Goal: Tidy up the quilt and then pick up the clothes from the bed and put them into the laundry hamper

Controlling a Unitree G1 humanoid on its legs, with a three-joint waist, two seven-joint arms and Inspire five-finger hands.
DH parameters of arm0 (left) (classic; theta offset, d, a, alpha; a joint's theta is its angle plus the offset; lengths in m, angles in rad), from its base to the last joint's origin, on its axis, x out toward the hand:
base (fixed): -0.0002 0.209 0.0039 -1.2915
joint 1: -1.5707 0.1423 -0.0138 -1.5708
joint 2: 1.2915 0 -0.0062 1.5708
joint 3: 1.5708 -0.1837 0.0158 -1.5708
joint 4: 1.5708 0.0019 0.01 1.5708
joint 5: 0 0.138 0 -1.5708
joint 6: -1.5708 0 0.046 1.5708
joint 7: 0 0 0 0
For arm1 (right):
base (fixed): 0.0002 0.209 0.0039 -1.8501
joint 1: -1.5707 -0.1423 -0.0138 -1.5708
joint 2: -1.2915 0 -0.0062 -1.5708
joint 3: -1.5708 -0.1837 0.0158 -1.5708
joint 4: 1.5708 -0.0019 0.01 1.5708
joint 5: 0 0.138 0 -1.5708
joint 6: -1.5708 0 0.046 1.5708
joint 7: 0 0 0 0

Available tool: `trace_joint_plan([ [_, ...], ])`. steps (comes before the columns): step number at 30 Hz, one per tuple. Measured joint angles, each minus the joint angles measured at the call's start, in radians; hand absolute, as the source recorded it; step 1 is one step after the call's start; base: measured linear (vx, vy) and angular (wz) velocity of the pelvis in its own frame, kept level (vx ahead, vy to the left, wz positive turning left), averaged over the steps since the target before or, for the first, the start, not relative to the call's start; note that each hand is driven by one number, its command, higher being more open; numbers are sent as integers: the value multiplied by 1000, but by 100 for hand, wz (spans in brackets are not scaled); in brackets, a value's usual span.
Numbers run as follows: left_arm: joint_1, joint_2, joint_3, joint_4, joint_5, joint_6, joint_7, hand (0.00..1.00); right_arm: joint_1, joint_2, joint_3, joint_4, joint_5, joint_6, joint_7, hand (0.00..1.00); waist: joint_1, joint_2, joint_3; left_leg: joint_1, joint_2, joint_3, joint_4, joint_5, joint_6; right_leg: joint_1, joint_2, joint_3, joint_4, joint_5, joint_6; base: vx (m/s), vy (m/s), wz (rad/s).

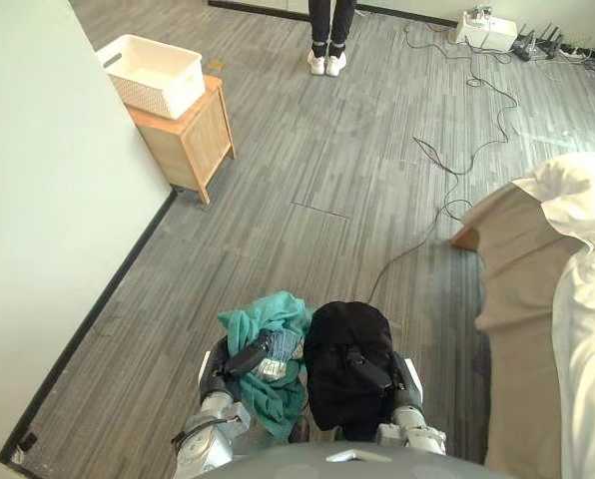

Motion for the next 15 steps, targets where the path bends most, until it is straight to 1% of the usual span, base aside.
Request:
trace_joint_plan([
  [1, 9, -4, -1, 0, 1, 0, -6, 0, 24, 0, 5, -17, 0, 0, 2, 0, 12, -1, -13, 14, 4, 24, 1, -4, -4, 12, 1, 1, 0, 0, 0, 72, -109, -27],
  [2, 9, -6, -1, 0, 1, 0, -7, 0, 32, 1, 6, -24, 0, 0, 2, 0, 14, -3, -16, 20, 6, 30, 1, -5, -4, 19, 2, 1, -2, 1, 0, 42, -78, -20],
  [3, 10, -61, -13, -20, 1, 26, -5, 0, 93, 30, -5, -43, 44, 12, 3, 0, 13, -30, -78, 36, 212, 176, 138, -78, -99, 56, -33, 12, -88, 110, 38, 23, -43, -5],
  [7, 10, -60, -12, -18, 1, 26, -5, 0, 93, 30, -4, -43, 44, 12, 3, 0, 13, -25, -75, 38, 212, 178, 138, -78, -99, 55, -33, 14, -88, 110, 38, 0, 0, 0],
  [8, -29, -72, 58, 180, 1, 24, 12, 0, 17, -9, 16, 55, 3, 13, 9, 0, -12, -27, -70, -1, 209, 181, 48, 53, -119, 19, -35, -37, -160, 189, 52, 0, 0, 0],
  [13, -37, -72, 58, 199, 1, 22, 12, 0, 16, -8, 13, 64, 3, 13, 9, 0, -12, -28, -70, -2, 208, 181, 46, 53, -119, 20, -35, -37, -160, 189, 52, 0, 0, 0],
  [15, -53, -70, 58, 231, 3, 24, 16, 0, -7, -8, 11, 120, 4, 13, 3, 0, -12, -29, -73, -1, 207, 179, 35, 55, -118, 20, -34, -38, -166, 189, 52, 0, 0, 0],
])
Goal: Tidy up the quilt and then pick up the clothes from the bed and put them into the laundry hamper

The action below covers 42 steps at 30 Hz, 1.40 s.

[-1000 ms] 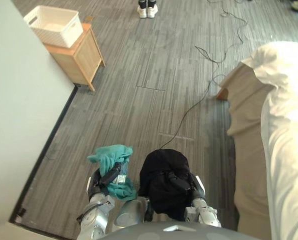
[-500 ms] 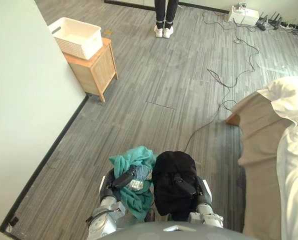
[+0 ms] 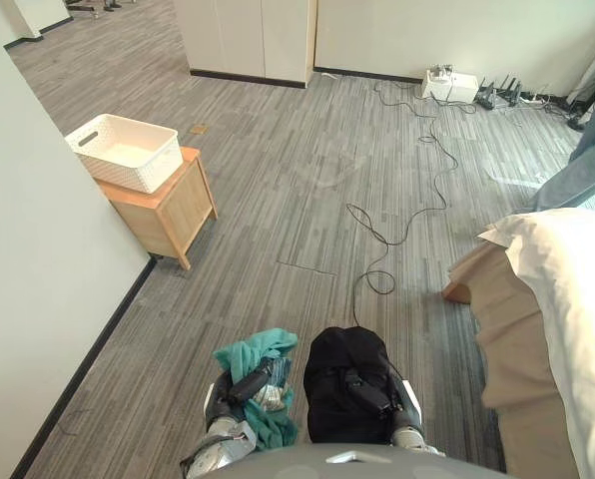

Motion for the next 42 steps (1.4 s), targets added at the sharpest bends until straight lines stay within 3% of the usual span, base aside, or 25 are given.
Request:
trace_joint_plan([
  [3, -40, 13, -6, 56, 24, -1, 0, 0, -54, 1, -32, 111, 2, 2, -19, 0, 4, 7, -1, 0, -6, -7, -15, 5, 2, 3, -1, -6, -27, 6, 3, -1, -1, 5],
  [6, -102, 39, -17, 126, 50, -2, 1, 0, -116, -4, -55, 153, 6, 15, -42, 0, 6, 24, 19, -40, 11, -19, 75, -43, -12, 14, 6, -18, -36, -9, -5, 25, -2, 10],
  [8, -166, 60, -21, 183, 77, 1, 13, 0, -201, -21, -64, 218, 11, 17, -81, 0, 9, 43, 75, -104, 56, -33, 271, -111, -93, 48, 30, -31, -58, -26, -24, 20, -20, 7],
  [11, -216, 88, -48, 203, 104, 9, 19, 0, -268, -35, -95, 288, 12, 33, -118, 0, 23, 38, 112, -236, 78, -30, 542, -94, -157, 90, 16, -23, -80, -25, -34, 106, 13, 5],
  [12, -218, 87, -59, 201, 113, 7, 16, 0, -279, -45, -118, 294, 11, 39, -128, 0, 30, 45, 121, -254, 63, -28, 490, -136, -117, 86, -1, -12, -70, -32, -28, 181, 78, -13],
  [14, -219, 76, -63, 202, 113, 9, 10, 0, -297, -70, -159, 296, 10, 48, -141, 0, 25, 81, 132, -252, 27, -48, 270, -104, -77, 77, -27, 10, -68, -44, -11, 227, 167, -33],
  [16, -218, 75, -61, 202, 113, 11, 12, 0, -320, -92, -176, 321, 7, 58, -152, 0, 26, 97, 140, -231, -15, -59, 64, 75, -36, 69, -68, 29, -62, -65, 27, 290, 195, -28],
  [17, -225, 74, -63, 205, 113, 13, 16, 0, -328, -98, -175, 324, 7, 65, -155, 0, 24, 99, 140, -206, -34, -41, 25, 92, -1, 64, -78, 23, -60, -73, 29, 290, 104, -7],
  [22, -242, 116, -26, 192, 108, 19, 33, 0, -357, -39, -153, 326, -1, 70, -142, 0, 51, 46, 163, -316, -27, -17, 325, -56, -6, 115, -88, 18, -45, -51, 43, 336, 69, -20],
  [23, -218, 105, -42, 181, 105, 14, 35, 0, -350, -53, -153, 326, -3, 68, -139, 0, 54, 87, 134, -305, -19, -33, 259, -66, 35, 76, -64, 25, 34, -79, 72, 183, 66, -41],
  [24, -214, 110, -49, 180, 106, 11, 32, 0, -358, -59, -154, 331, -3, 66, -139, 0, 51, 94, 130, -283, -19, -24, 246, -99, 51, 53, -69, 29, 103, -116, 92, 218, 101, -33],
  [26, -220, 116, -80, 186, 106, 14, 31, 0, -369, -61, -175, 331, -3, 67, -137, 0, 26, 66, 146, -190, -69, -14, 171, -116, 62, -76, -131, 55, 462, -162, 119, 350, 132, 6],
  [27, -214, 124, -95, 185, 106, 16, 29, 0, -361, -57, -189, 331, -3, 67, -135, 0, 18, 52, 153, -122, -85, -23, 134, -117, 79, -148, -151, 73, 662, -96, 125, 378, 104, 22],
  [28, -215, 131, -101, 185, 106, 19, 29, 0, -351, -53, -197, 331, -3, 67, -133, 0, 9, 47, 154, -92, -89, -35, 124, -124, 87, -176, -152, 80, 754, -98, 126, 455, 73, 52],
  [30, -217, 149, -129, 186, 109, 20, 35, 0, -343, -43, -231, 321, -3, 66, -132, 0, -30, 44, 163, 32, -84, -118, 66, -135, 105, -264, -119, 45, 972, -181, 18, 635, -32, 78],
  [31, -235, 151, -130, 197, 111, 20, 41, 0, -357, -43, -252, 314, -1, 52, -135, 0, -50, 78, 183, 105, -42, -161, 32, -136, 106, -340, -57, -2, 961, -241, -40, 781, -146, 87],
  [32, -265, 152, -129, 219, 111, 20, 44, 0, -373, -53, -250, 309, 0, 38, -137, 0, -63, 90, 197, 138, -12, -175, 34, -136, 106, -385, -12, -28, 854, -254, -61, 799, -201, 86],
  [34, -298, 152, -129, 241, 113, 20, 46, 0, -383, -58, -245, 303, 0, 25, -137, 0, -74, 102, 202, 167, 20, -186, 34, -138, 97, -451, 34, -34, 569, -223, -41, 548, -193, 69],
  [35, -305, 152, -129, 241, 113, 18, 47, 0, -382, -58, -236, 290, 0, 25, -140, 0, -85, 90, 201, 208, 31, -184, 30, -162, 45, -478, 33, -32, 277, -100, -36, 625, -281, 63],
  [37, -291, 157, -129, 245, 122, 17, 47, 0, -366, -58, -222, 288, 0, 26, -143, 0, -90, 65, 191, 269, 26, -184, 25, -199, -19, -467, 19, -31, 106, 155, -51, 660, -300, 26],
  [38, -297, 129, -127, 277, 149, 18, 52, 0, -400, -72, -221, 307, 0, 29, -142, 0, -78, 118, 190, 289, 66, -175, 29, -199, -40, -486, 65, -41, 182, 200, -97, 608, -251, -31],
  [39, -311, 131, -132, 290, 156, 19, 47, 0, -433, -68, -222, 313, -1, 34, -143, 0, -84, 121, 192, 282, 71, -178, 43, -133, -67, -522, 76, -36, 269, 136, -115, 581, -239, -43],
  [40, -317, 128, -137, 294, 156, 19, 46, 0, -436, -64, -222, 312, -1, 34, -144, 0, -86, 122, 192, 283, 73, -179, 60, -94, -70, -523, 82, -36, 298, 106, -125, 699, -313, -28],
  [41, -321, 118, -144, 294, 156, 18, 36, 0, -431, -62, -220, 311, -1, 34, -143, 0, -88, 123, 192, 266, 83, -185, 155, 12, -81, -478, 104, -45, 309, 52, -137, 606, -297, -15],
  [42, -320, 115, -149, 294, 156, 17, 34, 0, -424, -62, -216, 310, -2, 34, -144, 0, -89, 126, 194, 249, 88, -192, 221, 65, -80, -443, 114, -50, 297, 32, -139, 728, -319, -9],
])
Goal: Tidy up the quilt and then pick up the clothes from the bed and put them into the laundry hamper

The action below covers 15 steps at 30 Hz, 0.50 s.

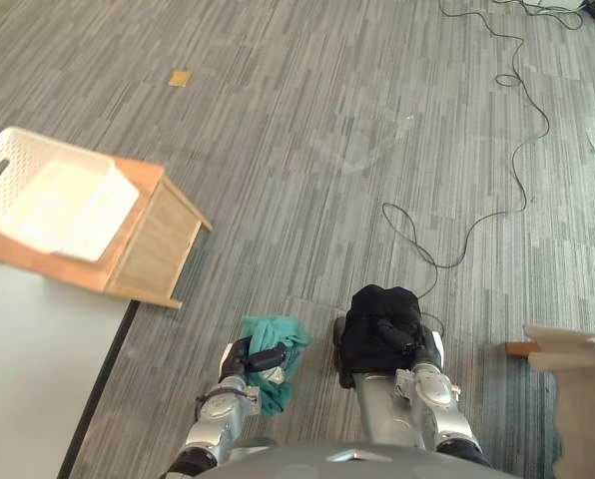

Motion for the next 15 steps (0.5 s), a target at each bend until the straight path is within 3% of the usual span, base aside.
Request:
trace_joint_plan([
  [1, 6, -9, -5, -2, -1, 0, -12, 0, 18, 3, 22, -2, 0, 0, 0, 0, 0, 11, 5, -58, 17, -21, 179, 134, -34, 95, 19, 2, -57, -25, 1, 476, -168, 0],
  [2, 15, -12, -7, -12, -1, -1, -17, 0, 22, 0, 28, -4, 0, 1, 0, 0, 2, 17, 4, -101, 28, -33, 291, 156, -62, 139, 33, 5, -90, -29, -4, 556, -142, -4],
  [3, 32, -15, -6, -47, -4, -7, -31, 0, 28, -4, 42, -5, -1, 1, 1, 0, 10, 20, 7, -226, 50, -37, 580, 94, -103, 215, 55, 8, -144, -47, -11, 503, -112, -6],
  [4, 53, -14, -4, -91, -4, -8, -40, 0, 28, -4, 56, -5, -1, 2, 1, 0, 17, 18, 11, -345, 70, -15, 783, 28, -103, 284, 72, 12, -182, -63, -20, 475, -110, -11],
  [6, 81, -14, -3, -150, -12, -14, -48, 0, 15, -4, 77, -5, 1, 2, -1, 0, 57, 5, 21, -465, 77, 41, 877, -56, -67, 374, 81, 46, -227, -78, -25, 421, -65, -36],
  [8, 93, -14, -2, -201, -19, -15, -55, 0, -29, -9, 104, -5, 0, 8, 0, 0, 94, 0, 25, -597, 54, 89, 717, -150, -30, 458, 81, 87, -286, -90, -17, 465, -20, -49],
  [9, 96, -14, -2, -209, -23, -15, -54, 0, -44, -9, 108, -5, 0, 13, 1, 0, 100, -1, 25, -618, 44, 97, 640, -167, -22, 475, 79, 96, -301, -93, -14, 455, 42, -34],
  [11, 94, -15, 0, -210, -24, -15, -54, 0, -77, -11, 118, -4, -3, 19, 2, 0, 118, -13, 33, -643, 3, 130, 346, -178, 17, 531, 56, 101, -337, -117, 1, 531, 118, 1],
  [12, 86, -18, 3, -209, -24, -15, -54, 0, -93, -15, 121, -4, -12, 19, 0, 0, 116, -29, 35, -653, -27, 186, 110, -120, 54, 579, 26, 74, -362, -150, 25, 518, 134, 40],
  [13, 80, -20, 4, -208, -24, -15, -53, 0, -99, -19, 117, -2, -19, 19, 0, 0, 117, -37, 38, -654, -40, 210, 33, -61, 82, 600, 13, 67, -367, -164, 40, 556, 138, 54],
  [14, 77, -24, 4, -207, -24, -14, -47, 0, -104, -18, 100, 0, -31, 19, -2, 0, 127, -55, 35, -639, -73, 249, -58, 54, 115, 631, -18, 50, -375, -186, 75, 472, 111, 36],
  [15, 76, -23, 5, -206, -24, -13, -43, 0, -107, -18, 96, 1, -31, 19, -6, 0, 131, -66, 32, -627, -92, 264, -83, 82, 164, 640, -36, 39, -375, -195, 89, 608, 138, 53],
])
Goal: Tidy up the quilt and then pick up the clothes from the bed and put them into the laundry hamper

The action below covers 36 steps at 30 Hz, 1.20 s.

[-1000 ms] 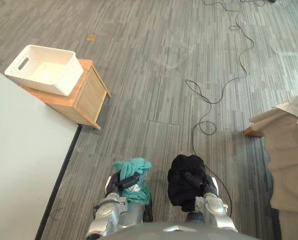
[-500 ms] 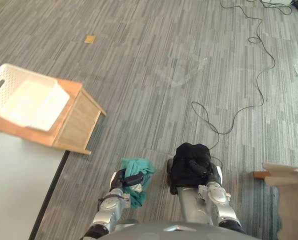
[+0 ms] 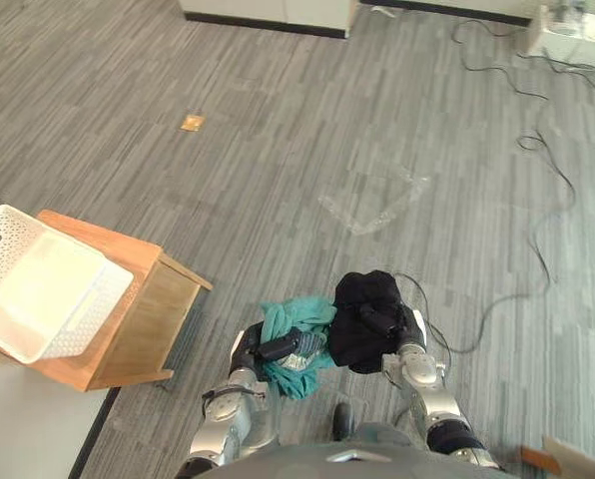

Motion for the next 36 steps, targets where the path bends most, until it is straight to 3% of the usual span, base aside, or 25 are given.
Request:
trace_joint_plan([
  [2, -18, -1, 18, 8, -28, 5, 11, 0, -1, 2, -14, 9, -5, 0, -4, 0, 12, -30, -7, 19, -53, -12, -4, -38, 50, -11, -45, -24, 56, 10, 41, 661, 171, 52],
  [3, -15, 1, 30, 9, -36, 15, 17, 0, 9, 13, -23, 32, -7, 0, -2, 0, 14, -33, -8, 61, -61, -23, 15, -82, 52, -27, -56, -31, 195, 6, 59, 697, 216, 56],
  [5, -6, 19, 29, 22, -64, 18, 20, 0, 49, 45, -52, 52, -6, 0, 1, 0, 8, -33, -11, 162, -81, -67, 5, -128, 53, -114, -82, -73, 556, 85, 126, 576, 178, 75],
  [6, -9, 20, 26, 23, -67, 18, 22, 0, 78, 54, -58, 52, -5, 0, 2, 0, -1, -30, -15, 228, -86, -105, -26, -154, 56, -182, -100, -72, 742, 162, 120, 611, 100, 104],
  [8, -17, 29, 26, 53, -69, 18, 33, 0, 136, 59, -56, 58, 4, 1, 25, 0, -23, -33, -16, 374, -113, -212, -93, -191, 61, -338, -148, -72, 1072, 60, 7, 680, 18, 128],
  [11, -27, 46, 20, 55, -68, 15, 46, 0, 143, 58, -64, 20, 19, -16, 32, 0, -75, -11, -13, 490, -81, -336, -120, -232, 64, -500, -121, -52, 992, -50, -9, 565, -126, 114],
  [13, -27, 45, 16, 56, -67, 15, 46, 0, 144, 57, -72, -1, 46, -30, 33, 0, -85, 0, -12, 525, -60, -368, -120, -257, 56, -553, -104, -31, 878, -57, -2, 582, -242, 103],
  [14, -26, 43, 15, 70, -65, 13, 43, 0, 140, 48, -73, -4, 55, -43, 39, 0, -99, 16, -15, 570, -13, -404, -122, -291, 24, -582, -85, 12, 557, -10, 47, 609, -303, 114],
  [15, -27, 44, 16, 79, -65, 10, 41, 0, 140, 46, -73, -4, 65, -44, 40, 0, -100, 15, -15, 586, 0, -411, -123, -304, 6, -584, -87, 33, 432, 22, 68, 626, -375, 137],
  [16, -25, 51, 19, 98, -63, 1, 41, 0, 146, 50, -72, -4, 82, -45, 42, 0, -99, -8, -27, 610, 14, -421, -124, -337, -33, -582, -106, 82, 226, 123, 105, 638, -431, 103],
  [17, -28, 56, 20, 140, -58, -3, 45, 0, 148, 50, -72, 3, 82, -43, 44, 0, -97, -2, -30, 641, 43, -438, -120, -377, -65, -582, -100, 88, 248, 282, 120, 643, -438, 90],
  [18, -29, 44, 20, 168, -58, -2, 46, 0, 136, 41, -73, 10, 82, -42, 46, 0, -97, 18, -30, 644, 69, -441, -114, -378, -68, -589, -77, 88, 286, 277, 92, 625, -428, 46],
  [20, -3, 24, 22, 189, -56, 0, 33, 0, 115, 39, -82, 17, 91, -37, 47, 0, -87, 43, -39, 615, 105, -445, -8, -314, -89, -614, -36, 77, 436, 162, 24, 658, -417, 11],
  [22, 20, 7, 26, 195, -56, 0, 19, 0, 128, 36, -82, 11, 92, -32, 49, 0, -89, 65, -47, 563, 129, -461, 170, -270, -94, -561, -19, 28, 468, 94, 3, 569, -313, 39],
  [23, 29, -1, 40, 183, -57, 3, 7, 0, 134, 28, -69, 11, 92, -25, 50, 0, -86, 78, -48, 496, 149, -462, 355, -177, -125, -494, -4, -9, 458, 55, -14, 657, -302, 62],
  [24, 35, -2, 60, 171, -62, 2, -3, 0, 142, 17, -37, 11, 92, -24, 51, 0, -66, 86, -51, 428, 172, -444, 509, -11, -171, -415, 15, -28, 410, 31, -33, 544, -244, 46],
  [25, 42, -4, 71, 161, -69, 2, -2, 0, 142, 10, -16, 10, 91, -23, 52, 0, -50, 88, -53, 393, 189, -425, 587, 38, -186, -375, 25, -32, 373, 25, -42, 628, -270, 30],
  [27, 47, -12, 112, 106, -87, 0, 1, 0, 122, 7, 35, 8, 90, -20, 62, 0, -6, 84, -51, 198, 233, -304, 893, -98, -144, -223, 42, -59, 251, 20, -51, 549, -228, 30],
  [28, 54, -13, 118, 80, -102, -2, 1, 0, 115, 8, 46, 6, 90, -20, 65, 0, 6, 80, -52, 161, 231, -275, 919, -130, -138, -183, 42, -66, 220, 20, -51, 390, -144, 39],
  [31, 61, -26, 140, 15, -146, -6, 6, 0, 59, 7, 86, -2, 86, -20, 69, 0, 48, 69, -46, 25, 191, -141, 798, -228, -142, -36, 32, -106, 103, 15, -42, 467, -88, 31],
  [32, 61, -32, 147, 6, -153, -7, 8, 0, 39, 6, 100, -8, 73, -20, 70, 0, 54, 62, -42, 4, 172, -46, 650, -238, -134, 10, 20, -125, 78, -3, -17, 460, -20, 54],
  [33, 63, -40, 147, -3, -154, -7, 9, 0, 42, -1, 110, -35, 69, -20, 72, 0, 54, 72, -49, 4, 159, 94, 436, -173, -87, 50, 27, -165, 73, -34, 12, 602, -36, 94],
  [34, 61, -38, 147, -1, -153, -6, 9, 0, 44, 2, 106, -39, 69, -20, 72, 0, 50, 63, -54, 42, 155, 255, 345, -198, 18, 83, 30, -205, 71, -61, 32, 536, -36, 126],
  [35, 50, -36, 149, 1, -153, -5, 12, 0, 43, 3, 104, -35, 69, -19, 71, 0, 39, 45, -65, 72, 137, 332, 299, -211, 36, 94, 17, -242, 68, -68, 42, 559, -38, 182],
  [36, 36, -43, 152, -6, -153, -5, 21, 0, 39, -2, 103, -34, 68, -19, 72, 0, 29, 7, -87, 82, 118, 454, 238, -220, 89, 85, 0, -289, 78, -68, 44, 544, -16, 188],
])
